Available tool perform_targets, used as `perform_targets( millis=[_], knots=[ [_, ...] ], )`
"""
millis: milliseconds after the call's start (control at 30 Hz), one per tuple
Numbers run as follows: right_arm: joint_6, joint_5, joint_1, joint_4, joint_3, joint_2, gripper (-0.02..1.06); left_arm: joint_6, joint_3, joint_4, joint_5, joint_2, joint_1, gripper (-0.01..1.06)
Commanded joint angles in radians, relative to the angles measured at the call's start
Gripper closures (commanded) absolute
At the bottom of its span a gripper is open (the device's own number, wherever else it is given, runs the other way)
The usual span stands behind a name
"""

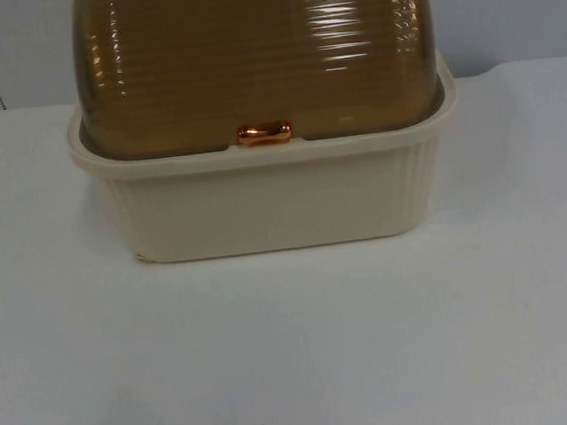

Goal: Open the box lid with the left hand, place the block into the box with the right hand, then close the box lid with the left hand.

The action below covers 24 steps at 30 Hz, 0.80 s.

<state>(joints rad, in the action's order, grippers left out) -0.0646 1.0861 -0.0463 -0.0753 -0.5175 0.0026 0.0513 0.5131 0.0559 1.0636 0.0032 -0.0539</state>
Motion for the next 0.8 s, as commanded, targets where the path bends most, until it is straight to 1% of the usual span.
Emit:
perform_targets(
  millis=[0,67,233,300,367,467,767],
  knots=[
    [0.007,-0.006,0.003,0.013,0.001,-0.003,0.00,-0.009,-0.022,-0.009,0.012,-0.003,-0.005,0.00],
    [0.047,-0.006,0.001,0.035,0.001,-0.003,0.00,-0.021,-0.019,-0.016,0.012,-0.003,-0.005,0.00],
    [0.047,-0.006,0.001,0.037,0.001,-0.003,0.00,-0.031,-0.019,-0.022,0.012,-0.003,-0.005,0.00],
    [-0.018,-0.006,0.001,0.039,0.001,-0.003,0.00,-0.031,-0.019,-0.022,0.012,-0.003,-0.005,0.00],
    [-0.025,-0.006,0.001,0.044,0.001,-0.003,0.00,-0.031,-0.019,-0.022,0.012,-0.003,-0.005,0.00],
    [0.027,-0.006,0.001,0.075,0.001,-0.003,0.00,-0.033,-0.019,-0.024,0.012,-0.003,-0.005,0.00],
    [0.033,-0.006,0.001,0.075,0.001,-0.003,0.00,-0.033,-0.019,-0.024,0.012,-0.003,-0.005,0.00]
  ],
)
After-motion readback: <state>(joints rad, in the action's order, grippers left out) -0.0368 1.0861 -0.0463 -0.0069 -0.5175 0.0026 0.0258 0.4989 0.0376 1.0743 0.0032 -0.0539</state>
